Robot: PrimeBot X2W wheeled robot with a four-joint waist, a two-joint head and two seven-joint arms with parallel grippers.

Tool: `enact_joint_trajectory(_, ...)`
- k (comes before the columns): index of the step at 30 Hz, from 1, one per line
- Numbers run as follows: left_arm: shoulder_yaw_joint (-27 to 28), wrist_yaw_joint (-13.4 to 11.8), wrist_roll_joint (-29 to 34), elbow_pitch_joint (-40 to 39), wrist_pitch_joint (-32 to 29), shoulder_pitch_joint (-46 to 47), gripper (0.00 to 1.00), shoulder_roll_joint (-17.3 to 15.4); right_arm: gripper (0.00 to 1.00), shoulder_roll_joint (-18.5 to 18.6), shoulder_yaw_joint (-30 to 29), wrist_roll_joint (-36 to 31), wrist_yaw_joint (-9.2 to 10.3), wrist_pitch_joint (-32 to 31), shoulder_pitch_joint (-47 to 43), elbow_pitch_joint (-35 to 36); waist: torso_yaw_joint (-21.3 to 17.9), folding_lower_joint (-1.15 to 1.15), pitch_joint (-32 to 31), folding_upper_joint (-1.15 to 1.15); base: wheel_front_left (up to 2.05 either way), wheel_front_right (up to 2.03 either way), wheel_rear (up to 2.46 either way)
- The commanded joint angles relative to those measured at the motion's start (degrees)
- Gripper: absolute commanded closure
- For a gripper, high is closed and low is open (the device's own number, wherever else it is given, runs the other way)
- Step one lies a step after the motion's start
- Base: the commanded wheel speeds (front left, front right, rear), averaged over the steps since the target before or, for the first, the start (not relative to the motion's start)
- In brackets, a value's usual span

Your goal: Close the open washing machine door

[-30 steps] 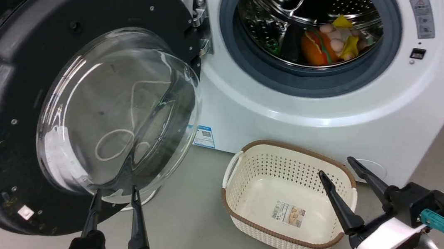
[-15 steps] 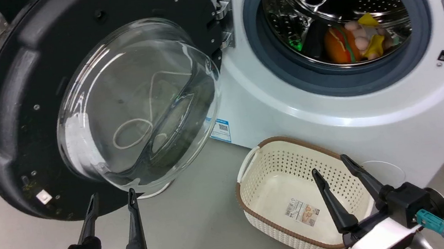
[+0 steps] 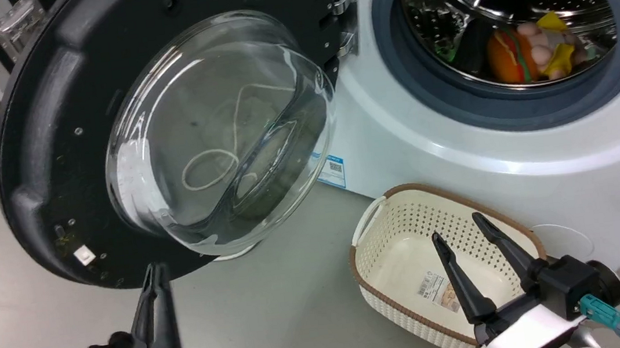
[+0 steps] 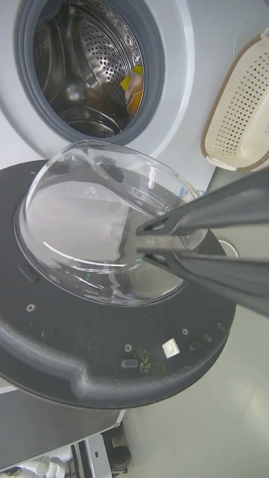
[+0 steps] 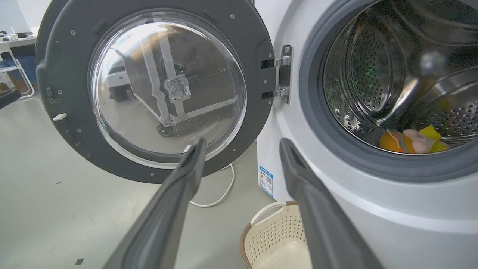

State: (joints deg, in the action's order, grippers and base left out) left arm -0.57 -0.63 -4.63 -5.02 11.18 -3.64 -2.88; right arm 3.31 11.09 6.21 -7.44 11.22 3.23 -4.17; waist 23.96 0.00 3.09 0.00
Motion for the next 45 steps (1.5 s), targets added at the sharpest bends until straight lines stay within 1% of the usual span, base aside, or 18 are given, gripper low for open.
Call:
enact_joint_trajectory(1, 0.4, 0.4, -0.8, -0.9, 0.6, 0.1, 1.0, 0.0, 0.0, 0.4, 0.2, 0.4, -0.04, 0.5, 1.0, 0.0, 0.5, 0.0, 0.5, 0.0, 0.0, 0.0, 0.0)
enact_joint_trajectory(3, 1.3, 1.0, -3.0, -2.7, 0.8, 0.9, 1.0, 0.0, 0.0, 0.5, 0.1, 0.3, -0.04, 0.8, 0.9, 0.1, 1.0, 0.0, 1.0, 0.0, 0.0, 0.0, 0.0)
enact_joint_trajectory(8, 6.4, 4.2, -7.0, -7.3, 1.4, 4.3, 1.0, -1.2, 0.0, 0.9, -0.4, -0.2, -0.04, 1.4, 0.3, 0.7, 2.2, 0.0, 2.3, 0.0, 0.0, 0.0, 0.0)
enact_joint_trajectory(11, 10.1, 5.5, -11.5, -7.3, 1.7, 7.8, 1.0, -4.0, 0.0, 1.1, -1.0, -0.5, -0.04, 1.7, -0.3, 1.2, 2.7, 0.0, 3.2, 0.0, 0.0, 0.0, 0.0)
enact_joint_trajectory(13, 13.1, 6.0, -16.5, -6.1, -0.1, 10.7, 1.0, -6.1, 0.0, 1.3, -0.7, -0.7, -0.04, 2.0, -0.2, 1.5, 2.2, 0.0, 4.1, 0.0, 0.0, 0.0, 0.0)
enact_joint_trajectory(15, 16.6, 6.3, -22.9, -4.6, -2.9, 14.3, 1.0, -8.1, 0.0, 1.5, -0.5, -0.7, -0.04, 2.2, 0.2, 1.7, 1.8, 0.0, 4.9, 0.0, 0.0, 0.0, 0.0)
enact_joint_trajectory(16, 18.6, 6.4, -26.2, -3.4, -4.5, 16.2, 1.0, -9.1, 0.0, 1.5, -0.4, -0.7, -0.04, 2.3, 0.4, 1.7, 1.6, 0.0, 5.3, 0.0, 0.0, 0.0, 0.0)
enact_joint_trajectory(17, 23.8, 5.2, -37.0, 1.9, -11.3, 21.7, 1.0, -11.5, 0.0, 1.8, 0.0, -0.7, -0.04, 2.7, 1.1, 1.8, 0.8, 0.0, 6.6, 0.0, 0.0, 0.0, 0.0)
enact_joint_trajectory(20, 27.8, 2.7, -48.0, 8.1, -20.1, 26.9, 1.0, -13.7, 0.0, 2.1, 0.2, -0.7, -0.04, 3.0, 1.8, 1.9, 0.4, 0.0, 7.8, 0.0, 0.0, 0.0, 0.0)
enact_joint_trajectory(24, 31.9, -1.5, -59.4, 15.7, -30.1, 32.2, 1.0, -16.2, 0.0, 2.5, 0.5, -0.5, -0.04, 3.5, 2.7, 2.0, 0.0, 0.0, 9.0, 0.0, 0.0, 0.0, 0.0)
enact_joint_trajectory(28, 33.6, -4.5, -67.1, 21.5, -39.4, 34.6, 1.0, -17.8, 0.0, 2.8, 0.6, -0.6, -0.05, 3.8, 3.0, 1.9, -0.6, 0.0, 9.6, 0.0, 0.0, 0.0, 0.0)
enact_joint_trajectory(29, 33.3, -4.6, -68.4, 22.2, -41.9, 34.4, 1.0, -18.2, 0.0, 2.8, 0.3, -0.8, -0.05, 3.8, 3.0, 1.8, -0.9, 0.0, 9.7, 0.0, 0.0, 0.0, 0.0)
enact_joint_trajectory(32, 32.5, -3.6, -71.5, 22.6, -48.5, 32.8, 1.0, -18.9, 0.0, 2.5, -0.9, -1.1, -0.05, 3.8, 3.3, 1.8, -1.5, 0.0, 9.9, 0.0, 0.0, 0.0, 0.0)
enact_joint_trajectory(34, 32.5, -1.6, -73.5, 21.9, -51.6, 31.6, 1.0, -18.9, 0.0, 2.3, -1.5, -1.2, -0.05, 3.8, 3.4, 1.9, -1.9, 0.0, 10.0, 0.0, 0.0, 0.0, 0.0)
enact_joint_trajectory(37, 33.3, -0.3, -76.7, 21.0, -55.3, 29.4, 1.0, -18.5, 0.0, 2.0, -1.7, -1.4, -0.05, 3.8, 3.5, 1.8, -2.4, 0.0, 9.8, 0.0, 0.0, 0.0, 0.0)
enact_joint_trajectory(41, 33.3, 0.2, -79.2, 19.1, -60.0, 25.4, 1.0, -17.6, 0.0, 1.4, -2.7, -1.3, -0.05, 3.8, 3.6, 2.3, -3.1, 0.0, 9.0, 0.0, 0.0, 0.0, 0.0)
enact_joint_trajectory(44, 33.2, 0.4, -82.8, 15.9, -64.7, 21.9, 1.0, -15.6, 0.0, 1.0, -3.6, -1.1, -0.05, 3.8, 3.8, 2.7, -4.1, 0.0, 8.0, 0.0, 0.0, 0.0, 0.0)
enact_joint_trajectory(45, 33.2, 0.4, -82.8, 15.9, -64.7, 21.9, 1.0, -15.6, 0.0, 1.0, -3.6, -1.1, -0.05, 3.8, 3.8, 2.7, -4.1, 0.0, 8.0, 0.0, 0.0, 0.0, 0.0)
